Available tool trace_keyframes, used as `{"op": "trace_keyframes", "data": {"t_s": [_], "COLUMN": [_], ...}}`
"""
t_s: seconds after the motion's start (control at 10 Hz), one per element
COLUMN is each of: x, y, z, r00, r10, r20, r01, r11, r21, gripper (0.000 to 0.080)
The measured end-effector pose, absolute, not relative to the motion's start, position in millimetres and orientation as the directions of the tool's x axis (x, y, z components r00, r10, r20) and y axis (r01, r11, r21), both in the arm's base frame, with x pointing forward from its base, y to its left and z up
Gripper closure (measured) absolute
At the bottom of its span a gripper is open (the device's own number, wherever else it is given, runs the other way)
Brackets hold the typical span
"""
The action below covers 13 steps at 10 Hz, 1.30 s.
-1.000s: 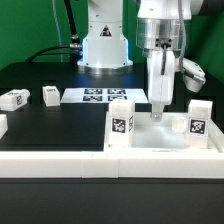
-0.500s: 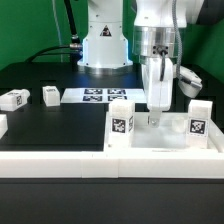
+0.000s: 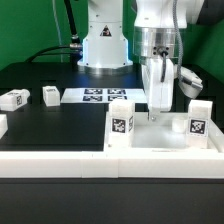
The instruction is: Assemble square table
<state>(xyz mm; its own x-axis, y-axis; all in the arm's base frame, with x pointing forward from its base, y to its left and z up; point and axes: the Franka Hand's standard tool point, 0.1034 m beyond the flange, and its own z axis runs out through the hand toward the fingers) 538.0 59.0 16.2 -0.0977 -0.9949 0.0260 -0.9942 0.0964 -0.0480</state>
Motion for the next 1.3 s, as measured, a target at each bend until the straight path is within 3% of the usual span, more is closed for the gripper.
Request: {"op": "trace_keyframes", "data": {"t_s": [0.1,0.2,1.0,1.1,1.3], "x": [538,538,538,535,511], "y": [59,59,59,49,16], "z": [16.2,16.2,16.9,20.4,26.5], "r00": [-0.094,-0.092,-0.081,-0.030,0.081], "r10": [-0.995,-0.995,-0.996,-0.999,-0.994], "r20": [0.026,0.026,0.028,0.039,0.074], "r01": [-0.995,-0.995,-0.995,-0.995,-0.987], "r11": [0.093,0.090,0.080,0.026,-0.090], "r21": [-0.047,-0.047,-0.052,-0.092,-0.130], "gripper": [0.0726,0.0744,0.0744,0.0744,0.0744]}}
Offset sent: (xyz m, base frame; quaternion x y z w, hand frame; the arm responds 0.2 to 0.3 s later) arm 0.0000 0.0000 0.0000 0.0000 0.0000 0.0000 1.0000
